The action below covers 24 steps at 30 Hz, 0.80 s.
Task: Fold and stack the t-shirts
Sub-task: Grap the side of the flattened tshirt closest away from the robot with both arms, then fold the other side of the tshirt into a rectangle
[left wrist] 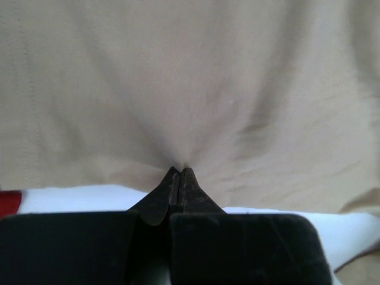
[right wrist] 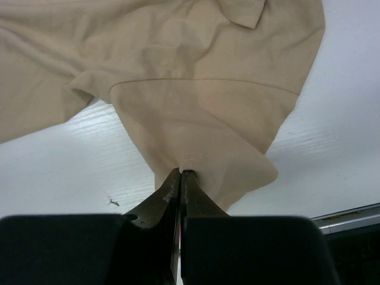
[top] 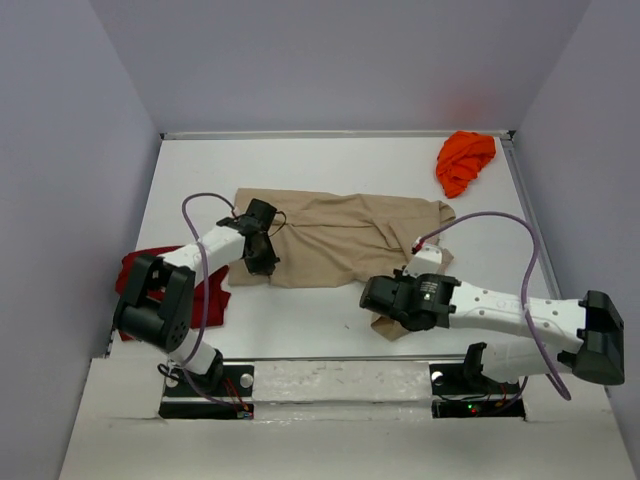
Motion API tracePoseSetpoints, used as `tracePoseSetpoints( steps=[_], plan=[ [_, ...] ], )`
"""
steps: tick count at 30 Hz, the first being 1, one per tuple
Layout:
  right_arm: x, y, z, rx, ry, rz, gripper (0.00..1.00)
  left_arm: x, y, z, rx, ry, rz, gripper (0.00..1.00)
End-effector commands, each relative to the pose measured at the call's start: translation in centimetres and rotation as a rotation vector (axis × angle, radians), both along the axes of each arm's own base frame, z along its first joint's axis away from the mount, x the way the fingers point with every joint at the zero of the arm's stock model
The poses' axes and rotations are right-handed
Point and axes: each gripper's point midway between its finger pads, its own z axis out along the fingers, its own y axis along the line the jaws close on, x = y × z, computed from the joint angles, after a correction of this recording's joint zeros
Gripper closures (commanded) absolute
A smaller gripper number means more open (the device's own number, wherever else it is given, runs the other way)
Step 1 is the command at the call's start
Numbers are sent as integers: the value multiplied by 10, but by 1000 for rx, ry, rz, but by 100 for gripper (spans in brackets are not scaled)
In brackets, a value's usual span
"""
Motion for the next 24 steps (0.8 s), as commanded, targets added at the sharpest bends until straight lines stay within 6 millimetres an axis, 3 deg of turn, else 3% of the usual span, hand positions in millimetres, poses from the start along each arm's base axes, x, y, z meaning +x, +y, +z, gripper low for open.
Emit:
tracePoseSetpoints(
  steps=[1, 5, 8, 13, 19, 24],
  plan=[
    [16, 11, 11, -35, -55, -32, 100, 11, -1, 52, 34, -123, -25, 100],
    [30, 8, 19, -38, -72, -53, 100, 20, 4, 88, 62, -203, -27, 100],
    [47, 3, 22, -40, -73, -54, 100, 25, 11, 105, 96, -236, -16, 100],
    [81, -4, 35, -66, -92, -39, 100, 34, 11, 109, 132, -226, -46, 100],
    [130, -16, 59, -79, -124, -24, 100, 55, 3, 112, 140, -217, -72, 99],
    [176, -25, 68, -72, -104, 26, 100, 76, -8, 115, 124, -219, -101, 99]
  ],
)
